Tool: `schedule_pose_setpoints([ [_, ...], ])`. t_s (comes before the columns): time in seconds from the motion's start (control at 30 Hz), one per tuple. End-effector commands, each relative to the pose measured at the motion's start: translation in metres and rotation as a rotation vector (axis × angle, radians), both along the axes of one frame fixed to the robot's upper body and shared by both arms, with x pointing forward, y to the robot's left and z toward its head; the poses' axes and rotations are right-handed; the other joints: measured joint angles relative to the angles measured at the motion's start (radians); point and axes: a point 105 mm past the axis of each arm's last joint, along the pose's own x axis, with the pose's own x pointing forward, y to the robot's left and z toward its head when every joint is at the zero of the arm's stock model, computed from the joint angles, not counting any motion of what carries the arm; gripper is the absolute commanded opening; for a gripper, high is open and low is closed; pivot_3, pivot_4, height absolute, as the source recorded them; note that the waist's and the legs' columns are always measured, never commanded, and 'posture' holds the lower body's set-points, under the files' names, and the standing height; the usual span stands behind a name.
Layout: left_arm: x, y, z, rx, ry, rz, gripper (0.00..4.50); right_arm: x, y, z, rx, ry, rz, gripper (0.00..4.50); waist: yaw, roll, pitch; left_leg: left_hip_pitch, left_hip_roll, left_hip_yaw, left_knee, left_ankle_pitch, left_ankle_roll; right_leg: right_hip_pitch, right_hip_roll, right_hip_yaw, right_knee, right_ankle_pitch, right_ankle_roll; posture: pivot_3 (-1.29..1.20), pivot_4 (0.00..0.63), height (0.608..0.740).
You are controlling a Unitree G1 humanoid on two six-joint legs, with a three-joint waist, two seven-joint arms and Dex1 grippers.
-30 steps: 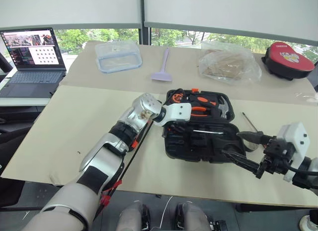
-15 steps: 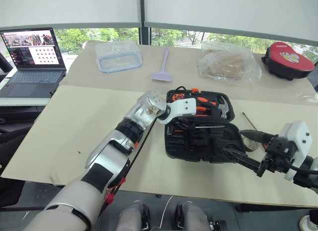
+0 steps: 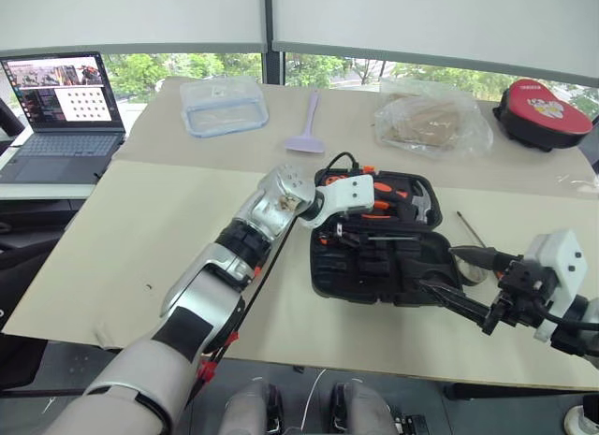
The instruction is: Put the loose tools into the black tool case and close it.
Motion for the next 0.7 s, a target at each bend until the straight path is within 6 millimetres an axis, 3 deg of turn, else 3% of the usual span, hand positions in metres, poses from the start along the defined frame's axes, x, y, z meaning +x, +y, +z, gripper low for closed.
schedule_pose_setpoints([
  [0.03, -0.001, -0.012, 0.007, -0.011, -0.077, -0.032, 1.48, -0.002, 0.004, 0.006, -0.002, -0.032, 0.009, 4.50, 0.000, 0.000, 0.000, 0.000, 0.000, 0.000, 0.000, 0.000, 0.000, 0.000, 0.000, 0.000, 0.000, 0.000, 0.000, 0.00, 0.150, 0.731],
  [0.1, 0.001, -0.013, 0.003, -0.008, -0.085, -0.027, 0.62, -0.001, 0.003, 0.006, -0.003, -0.033, 0.008, 4.50, 0.001, 0.000, 0.000, 0.000, 0.000, 0.000, 0.000, 0.000, 0.000, 0.000, 0.000, 0.000, 0.000, 0.000, 0.000, 0.00, 0.150, 0.731],
  [0.17, 0.001, -0.014, 0.000, -0.004, -0.084, -0.025, 0.03, -0.002, 0.003, 0.006, -0.003, -0.032, 0.007, 4.50, 0.001, 0.000, 0.000, 0.000, 0.000, 0.000, 0.000, 0.000, 0.000, 0.000, 0.000, 0.000, 0.000, 0.000, 0.000, 0.00, 0.150, 0.731],
  [0.57, 0.007, -0.005, -0.039, 0.142, -0.180, -0.032, 0.03, -0.003, 0.002, 0.001, 0.001, -0.024, -0.012, 4.50, 0.008, 0.000, 0.000, 0.001, 0.000, -0.001, 0.002, -0.002, 0.003, 0.002, -0.002, 0.000, 0.000, 0.001, 0.001, 0.00, 0.150, 0.731],
  [0.63, 0.008, -0.003, -0.036, 0.116, -0.171, -0.025, 0.03, -0.002, -0.004, 0.000, -0.006, -0.028, -0.045, 4.50, 0.010, 0.000, 0.000, 0.001, 0.000, -0.001, 0.003, -0.002, 0.004, 0.002, -0.002, 0.000, 0.000, 0.001, 0.002, 0.00, 0.150, 0.731],
  [0.7, 0.009, -0.003, -0.018, 0.020, -0.133, -0.010, 0.03, 0.001, -0.014, 0.001, -0.020, -0.042, -0.112, 4.50, 0.008, 0.000, 0.000, 0.000, 0.000, -0.001, 0.005, -0.003, 0.005, 0.002, -0.002, 0.000, 0.000, 0.001, 0.002, 0.00, 0.150, 0.731],
])
